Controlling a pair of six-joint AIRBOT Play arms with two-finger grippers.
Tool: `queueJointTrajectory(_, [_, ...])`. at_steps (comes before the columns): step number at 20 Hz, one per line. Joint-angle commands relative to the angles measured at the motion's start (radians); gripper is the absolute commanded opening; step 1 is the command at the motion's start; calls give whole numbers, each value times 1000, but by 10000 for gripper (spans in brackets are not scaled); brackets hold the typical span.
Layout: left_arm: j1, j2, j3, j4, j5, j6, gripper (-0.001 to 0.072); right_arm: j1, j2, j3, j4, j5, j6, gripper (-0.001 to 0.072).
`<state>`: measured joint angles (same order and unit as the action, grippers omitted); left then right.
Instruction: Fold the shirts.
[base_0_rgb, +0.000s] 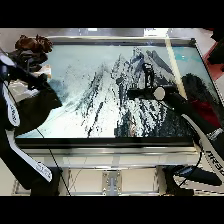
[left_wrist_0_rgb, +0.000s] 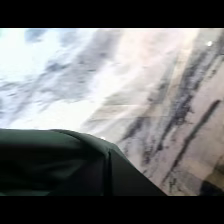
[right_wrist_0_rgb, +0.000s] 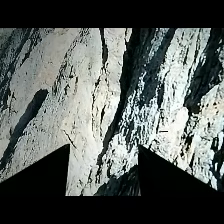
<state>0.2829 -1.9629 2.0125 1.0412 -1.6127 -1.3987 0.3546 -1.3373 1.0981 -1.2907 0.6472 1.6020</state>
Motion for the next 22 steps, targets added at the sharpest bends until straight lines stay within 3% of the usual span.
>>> queueJointTrajectory(1, [-185,60,9,-211,23,75,4,-13,0,2,-144,6,31,495])
queueJointTrajectory(5, [-529,64,9,-138,95,124,4,-136,9,2,-179,78,55,495])
queueJointTrajectory(8, [-766,50,9,-7,277,140,5,-261,37,2,-178,108,50,495])
queueJointTrajectory(12, [-952,-8,9,14,487,139,13,-389,76,2,-170,115,47,496])
queueJointTrajectory(13, [-970,-10,9,16,540,140,207,-406,77,2,-168,121,46,497])
queueJointTrajectory(14, [-977,-8,11,14,594,140,609,-414,77,2,-165,130,42,497])
queueJointTrajectory(15, [-974,-5,23,21,626,140,714,-413,77,2,-159,138,19,497])
queueJointTrajectory(17, [-940,14,52,150,618,128,718,-405,77,2,-72,150,-61,497])
queueJointTrajectory(20, [-853,78,53,533,541,-75,699,-396,77,-1,66,155,-148,497])
queueJointTrajectory(22, [-771,107,53,667,493,-150,613,-385,77,-1,109,161,-160,497])
